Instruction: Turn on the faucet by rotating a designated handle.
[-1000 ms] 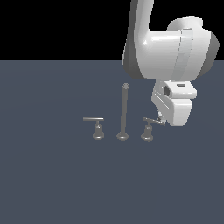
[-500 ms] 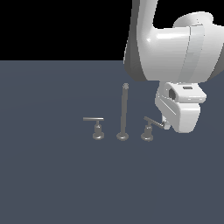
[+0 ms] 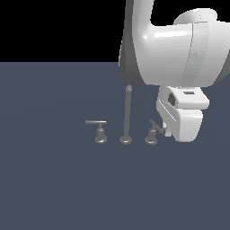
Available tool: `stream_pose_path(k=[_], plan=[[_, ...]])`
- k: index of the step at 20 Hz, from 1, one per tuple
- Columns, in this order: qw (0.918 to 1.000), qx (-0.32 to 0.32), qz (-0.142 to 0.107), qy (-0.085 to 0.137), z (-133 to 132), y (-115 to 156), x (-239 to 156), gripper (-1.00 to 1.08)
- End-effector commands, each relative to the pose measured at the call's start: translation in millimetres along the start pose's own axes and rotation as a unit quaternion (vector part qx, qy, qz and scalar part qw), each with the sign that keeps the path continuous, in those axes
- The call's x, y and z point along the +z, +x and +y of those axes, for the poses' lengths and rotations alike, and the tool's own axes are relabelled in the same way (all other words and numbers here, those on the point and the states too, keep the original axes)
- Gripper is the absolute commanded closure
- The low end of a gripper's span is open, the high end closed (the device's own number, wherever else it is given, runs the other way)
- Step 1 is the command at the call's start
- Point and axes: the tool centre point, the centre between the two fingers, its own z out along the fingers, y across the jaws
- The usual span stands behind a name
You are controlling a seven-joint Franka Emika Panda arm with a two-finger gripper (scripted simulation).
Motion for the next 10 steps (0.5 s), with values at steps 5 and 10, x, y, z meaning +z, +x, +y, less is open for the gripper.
stream_pose_path(k=[5, 10], plan=[[1.0000, -0.008, -0.002, -0.001, -4, -32, 0, 1.08], [0.9999, -0.015, -0.003, -0.002, -7, -59, -1, 1.08]])
